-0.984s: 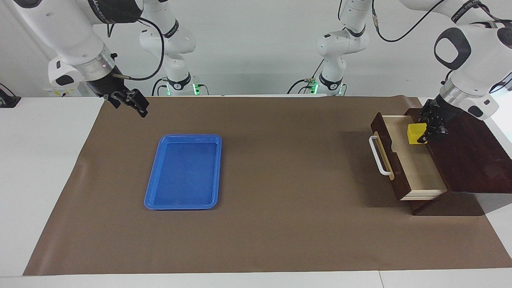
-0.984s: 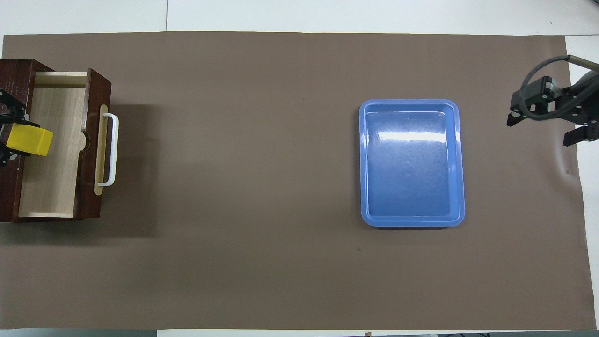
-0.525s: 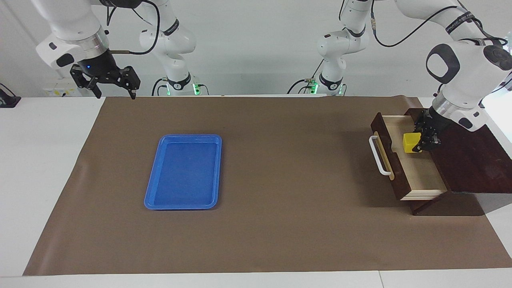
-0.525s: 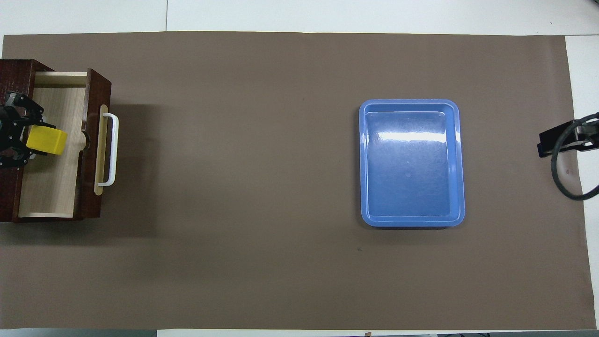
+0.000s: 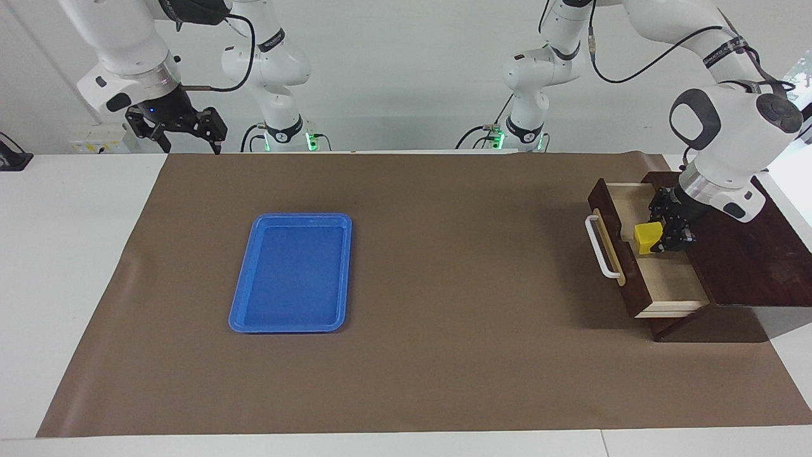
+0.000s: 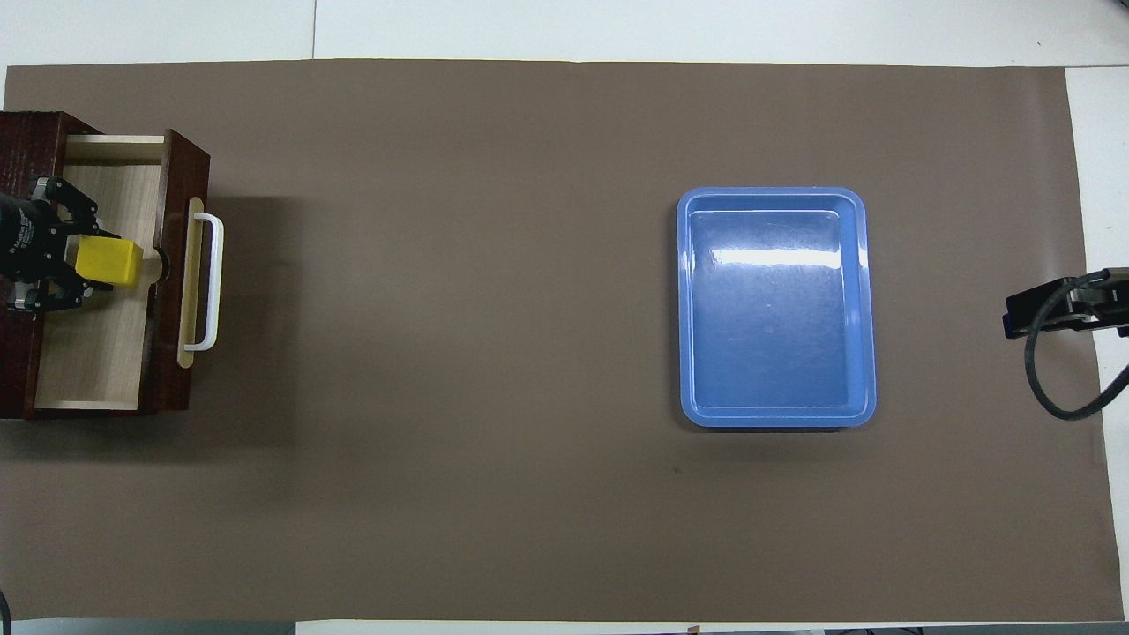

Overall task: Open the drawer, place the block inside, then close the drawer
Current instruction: 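Open the left gripper and release the cube inside the drawer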

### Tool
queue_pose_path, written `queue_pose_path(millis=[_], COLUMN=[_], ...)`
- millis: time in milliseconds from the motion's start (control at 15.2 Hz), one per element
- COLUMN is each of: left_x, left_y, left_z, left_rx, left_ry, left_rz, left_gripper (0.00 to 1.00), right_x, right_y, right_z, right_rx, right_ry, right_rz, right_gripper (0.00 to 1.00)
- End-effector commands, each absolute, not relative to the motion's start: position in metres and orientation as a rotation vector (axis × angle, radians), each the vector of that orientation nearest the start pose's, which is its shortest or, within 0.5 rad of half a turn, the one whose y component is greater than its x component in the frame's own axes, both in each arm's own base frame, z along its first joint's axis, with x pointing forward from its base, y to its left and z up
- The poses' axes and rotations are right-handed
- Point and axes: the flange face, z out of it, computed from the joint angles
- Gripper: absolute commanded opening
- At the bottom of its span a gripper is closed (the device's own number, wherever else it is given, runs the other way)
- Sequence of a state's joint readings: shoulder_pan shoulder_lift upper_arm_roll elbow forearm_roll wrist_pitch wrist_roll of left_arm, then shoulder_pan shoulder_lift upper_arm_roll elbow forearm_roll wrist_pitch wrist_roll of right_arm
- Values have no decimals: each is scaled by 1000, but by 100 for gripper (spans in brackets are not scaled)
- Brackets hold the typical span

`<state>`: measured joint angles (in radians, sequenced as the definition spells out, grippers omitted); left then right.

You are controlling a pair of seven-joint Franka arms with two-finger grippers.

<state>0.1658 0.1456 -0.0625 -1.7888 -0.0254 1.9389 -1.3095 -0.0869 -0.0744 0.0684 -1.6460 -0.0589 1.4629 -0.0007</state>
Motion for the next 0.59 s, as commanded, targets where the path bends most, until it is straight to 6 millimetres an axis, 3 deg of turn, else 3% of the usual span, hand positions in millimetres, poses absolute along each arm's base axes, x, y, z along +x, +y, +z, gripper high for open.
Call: queue_pose_path(millis=[0,393,525], left_x=[598,592,590], left_y=[63,55,54], left_z=[466,453,449], left_rx=[-2377,-2392,-2393], left_ry=[-2134,-2092,-2090], left_rz=[36,65,67], left_gripper=[0,0,0], right_x=[530,535,541], right_y=[-20,-20,-21], right_z=[610,606,614], right_rx=[-3175,-3140,-3125], right_ry=[48,99,105], right_rz=[169,193,180], right_gripper=[100,100,100])
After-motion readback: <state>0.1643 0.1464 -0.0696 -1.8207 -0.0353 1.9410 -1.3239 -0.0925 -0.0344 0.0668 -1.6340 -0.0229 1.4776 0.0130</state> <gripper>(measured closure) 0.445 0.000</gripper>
